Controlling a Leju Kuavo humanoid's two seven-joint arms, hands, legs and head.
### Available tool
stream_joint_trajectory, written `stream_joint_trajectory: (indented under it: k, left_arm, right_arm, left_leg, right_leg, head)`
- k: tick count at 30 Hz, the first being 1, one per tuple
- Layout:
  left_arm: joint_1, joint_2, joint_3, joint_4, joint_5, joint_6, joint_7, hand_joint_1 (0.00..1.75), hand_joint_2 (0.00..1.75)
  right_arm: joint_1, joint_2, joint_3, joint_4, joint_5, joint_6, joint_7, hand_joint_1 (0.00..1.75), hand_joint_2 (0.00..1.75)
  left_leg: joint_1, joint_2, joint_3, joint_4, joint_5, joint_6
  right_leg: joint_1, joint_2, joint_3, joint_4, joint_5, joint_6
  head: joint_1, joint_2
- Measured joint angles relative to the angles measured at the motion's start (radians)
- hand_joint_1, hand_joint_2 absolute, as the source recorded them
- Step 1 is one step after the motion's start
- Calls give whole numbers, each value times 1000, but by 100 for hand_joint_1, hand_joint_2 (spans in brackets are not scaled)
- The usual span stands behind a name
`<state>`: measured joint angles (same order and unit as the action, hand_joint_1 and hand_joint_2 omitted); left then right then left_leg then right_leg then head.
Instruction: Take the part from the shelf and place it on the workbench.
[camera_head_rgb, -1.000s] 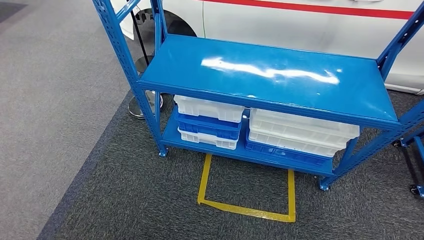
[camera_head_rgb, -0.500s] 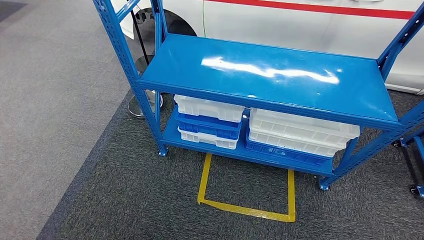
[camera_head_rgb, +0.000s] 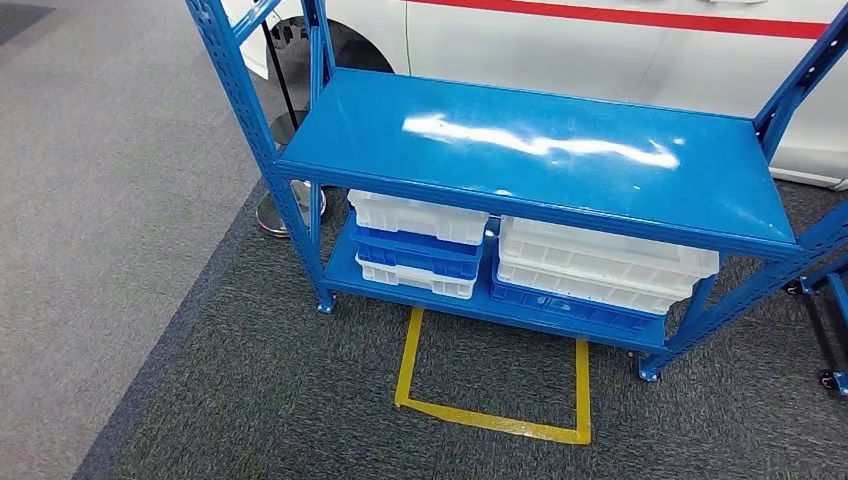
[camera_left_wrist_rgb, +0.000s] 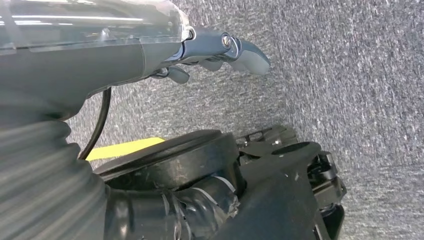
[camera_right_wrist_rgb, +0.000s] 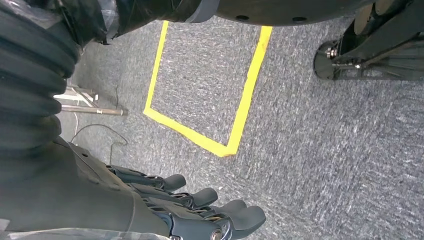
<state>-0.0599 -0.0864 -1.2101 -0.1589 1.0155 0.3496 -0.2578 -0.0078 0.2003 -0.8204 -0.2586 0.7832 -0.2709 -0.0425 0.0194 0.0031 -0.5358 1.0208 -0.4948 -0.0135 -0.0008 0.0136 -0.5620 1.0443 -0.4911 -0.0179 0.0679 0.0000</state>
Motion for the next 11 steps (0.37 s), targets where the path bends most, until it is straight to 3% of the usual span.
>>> stream_joint_trajectory:
  k: [8,10,11]
  left_arm:
    - [22,9,190,-30,-160,-55,39,0,175]
    - [29,13,241,-38,-205,-70,51,0,87]
    - [30,13,255,-41,-217,-74,54,0,58]
  right_arm:
    - [25,-28,126,-18,-124,42,6,0,175]
    - [30,-36,160,-23,-159,55,8,0,175]
    - [32,-38,168,-24,-168,58,8,0,175]
  left_leg:
    - [0,0,0,0,0,0]
    - [0,0,0,0,0,0]
    - [0,0,0,0,0,0]
  right_leg:
    - [0,0,0,0,0,0]
    - [0,0,0,0,0,0]
    - [0,0,0,0,0,0]
  head:
    - [0,0]
    - [0,0]
    - [0,0]
